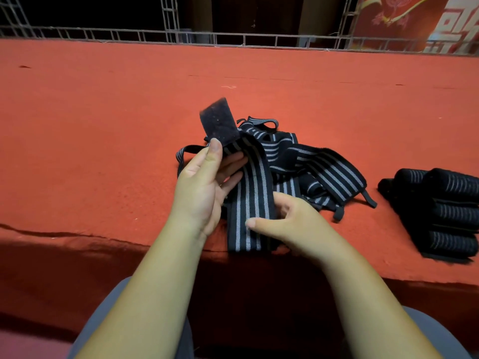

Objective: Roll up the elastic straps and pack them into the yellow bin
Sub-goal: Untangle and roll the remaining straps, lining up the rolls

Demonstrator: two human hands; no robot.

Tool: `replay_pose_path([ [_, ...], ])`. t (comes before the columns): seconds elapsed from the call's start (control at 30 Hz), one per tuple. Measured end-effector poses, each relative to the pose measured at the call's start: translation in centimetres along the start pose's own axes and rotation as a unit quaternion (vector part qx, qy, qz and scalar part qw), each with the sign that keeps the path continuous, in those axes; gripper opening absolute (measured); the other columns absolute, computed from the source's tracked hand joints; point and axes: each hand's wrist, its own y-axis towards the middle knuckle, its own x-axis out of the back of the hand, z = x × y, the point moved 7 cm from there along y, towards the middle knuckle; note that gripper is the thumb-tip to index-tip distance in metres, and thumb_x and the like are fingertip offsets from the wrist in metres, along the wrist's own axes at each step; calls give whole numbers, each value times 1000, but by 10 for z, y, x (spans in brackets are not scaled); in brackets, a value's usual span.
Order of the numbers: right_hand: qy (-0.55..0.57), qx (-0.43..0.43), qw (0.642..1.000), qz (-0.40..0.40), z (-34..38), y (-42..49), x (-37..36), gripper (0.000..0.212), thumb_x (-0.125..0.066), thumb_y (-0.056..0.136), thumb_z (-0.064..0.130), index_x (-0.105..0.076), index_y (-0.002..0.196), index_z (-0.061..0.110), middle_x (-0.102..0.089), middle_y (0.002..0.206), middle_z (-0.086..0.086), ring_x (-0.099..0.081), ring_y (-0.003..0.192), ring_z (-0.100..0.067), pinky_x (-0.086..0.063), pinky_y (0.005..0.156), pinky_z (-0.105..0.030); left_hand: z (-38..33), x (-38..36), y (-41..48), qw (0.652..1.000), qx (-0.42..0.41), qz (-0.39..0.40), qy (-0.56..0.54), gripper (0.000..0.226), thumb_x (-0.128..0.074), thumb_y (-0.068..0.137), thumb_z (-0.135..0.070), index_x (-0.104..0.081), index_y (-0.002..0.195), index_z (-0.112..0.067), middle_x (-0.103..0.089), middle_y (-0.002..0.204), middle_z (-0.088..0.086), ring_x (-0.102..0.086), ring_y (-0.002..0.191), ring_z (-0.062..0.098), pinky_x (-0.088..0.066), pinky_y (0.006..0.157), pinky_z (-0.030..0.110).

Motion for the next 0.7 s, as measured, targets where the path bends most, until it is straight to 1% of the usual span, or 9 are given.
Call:
replay_pose_path([
  [0.07, -63, -22, 996, 53, -6, -3, -6, 18, -83, 95, 11, -79, 111, 17, -84, 107, 8, -78, 102, -6, -60, 87, -24, 1, 1, 1, 1000, 0, -4, -5, 32, -66, 93, -49, -77, 111, -24, -80, 112, 7, -76, 116, 25, -55, 110, 45],
  [0.13, -100, -32, 992, 70, -12, -6, -8, 18, -81, 98, 15, -82, 115, 18, -83, 113, 8, -78, 111, -11, -59, 101, -31, 1, 3, 2, 1000, -2, -11, -9, 30, -65, 97, -47, -78, 110, -24, -80, 113, 7, -75, 115, 24, -55, 109, 43],
  [0.2, -102, -14, 993, 50, -10, -8, -8, 19, -78, 99, 25, -81, 114, 15, -84, 113, 2, -78, 111, -17, -59, 104, -43, 0, 6, 3, 1000, -6, -22, -13, 26, -62, 104, -43, -77, 110, -23, -80, 112, 7, -76, 114, 23, -55, 109, 44],
  [0.3, -97, 19, 994, -35, -2, -10, 4, 46, -70, 95, 50, -75, 105, 5, -81, 98, -6, -70, 90, -12, -56, 95, -55, -5, 11, 6, 999, -10, -35, -10, 27, -60, 109, -41, -77, 110, -21, -79, 113, 7, -75, 114, 23, -53, 115, 47],
  [0.37, -86, 28, 993, -76, 4, -12, 12, 46, -66, 99, 52, -74, 103, 7, -81, 95, -5, -67, 86, -9, -57, 89, -52, -11, 12, 8, 999, -18, -40, -11, 27, -60, 109, -41, -79, 109, -21, -80, 112, 7, -75, 113, 23, -54, 114, 46],
  [0.47, -87, 24, 990, -108, 9, -15, 21, 23, -64, 108, 36, -76, 102, 19, -82, 98, 7, -73, 90, -4, -55, 85, -36, -20, 14, 10, 999, -32, -44, -5, 27, -61, 109, -40, -80, 106, -21, -80, 110, 7, -76, 110, 22, -57, 108, 44],
  [0.5, -111, 25, 986, -121, 10, -15, 24, 22, -63, 109, 35, -74, 98, 21, -81, 94, 11, -73, 87, -2, -54, 81, -30, -22, 15, 11, 998, -34, -45, -1, 27, -62, 109, -40, -81, 104, -21, -80, 111, 8, -77, 109, 22, -58, 107, 44],
  [0.6, -181, 9, 970, -161, 7, -14, 28, 30, -62, 108, 38, -65, 84, 21, -72, 77, 16, -62, 69, 3, -44, 65, -20, -19, 19, 13, 998, -34, -50, 16, 27, -63, 109, -38, -83, 100, -21, -80, 113, 10, -76, 108, 22, -59, 105, 43],
  [0.7, -203, -4, 965, -167, 5, -15, 26, 33, -60, 109, 37, -61, 78, 25, -67, 72, 27, -59, 67, 6, -38, 61, -14, -7, 23, 14, 998, -25, -50, 38, 26, -63, 110, -36, -79, 112, -16, -79, 120, 13, -76, 111, 23, -59, 102, 41],
])
